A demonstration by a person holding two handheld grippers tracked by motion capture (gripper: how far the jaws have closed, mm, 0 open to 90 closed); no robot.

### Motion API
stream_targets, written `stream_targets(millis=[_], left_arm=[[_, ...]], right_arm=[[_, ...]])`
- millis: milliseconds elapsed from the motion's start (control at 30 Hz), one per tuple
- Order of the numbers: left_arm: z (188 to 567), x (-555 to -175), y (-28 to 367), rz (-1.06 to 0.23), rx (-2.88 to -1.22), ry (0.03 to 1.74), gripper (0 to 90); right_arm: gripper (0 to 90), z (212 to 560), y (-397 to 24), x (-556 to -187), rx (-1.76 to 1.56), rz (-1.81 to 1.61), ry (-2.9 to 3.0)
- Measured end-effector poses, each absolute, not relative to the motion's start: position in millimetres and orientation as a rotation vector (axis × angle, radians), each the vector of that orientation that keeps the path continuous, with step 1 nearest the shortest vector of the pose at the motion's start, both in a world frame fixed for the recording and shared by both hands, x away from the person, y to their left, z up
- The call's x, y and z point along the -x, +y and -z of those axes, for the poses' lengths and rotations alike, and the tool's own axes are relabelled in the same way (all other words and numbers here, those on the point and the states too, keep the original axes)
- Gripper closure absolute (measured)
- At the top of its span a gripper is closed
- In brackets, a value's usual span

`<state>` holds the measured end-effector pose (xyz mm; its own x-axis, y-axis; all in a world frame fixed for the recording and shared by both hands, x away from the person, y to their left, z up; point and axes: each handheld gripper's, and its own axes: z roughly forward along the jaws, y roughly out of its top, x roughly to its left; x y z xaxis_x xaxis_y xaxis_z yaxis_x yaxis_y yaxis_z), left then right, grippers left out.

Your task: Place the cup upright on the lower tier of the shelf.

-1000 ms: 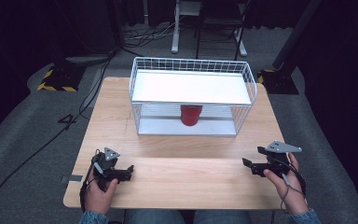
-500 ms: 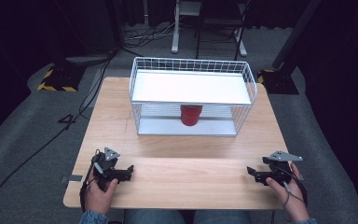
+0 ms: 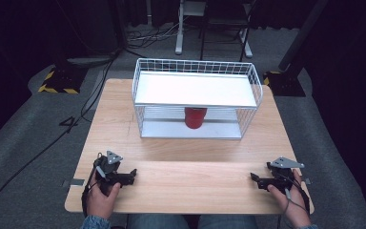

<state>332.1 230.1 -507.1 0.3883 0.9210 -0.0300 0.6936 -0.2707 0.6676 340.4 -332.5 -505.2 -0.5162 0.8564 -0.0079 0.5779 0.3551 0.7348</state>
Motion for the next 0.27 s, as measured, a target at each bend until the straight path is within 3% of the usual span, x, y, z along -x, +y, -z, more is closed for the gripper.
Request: stream_targets(millis=[267], left_arm=[[507.1,-332.1,230.1,-0.493,-2.052,1.378,0.1]], right_arm=[[8.5,505.7,-331.0,-339.8,-1.239,-0.968,2.253]])
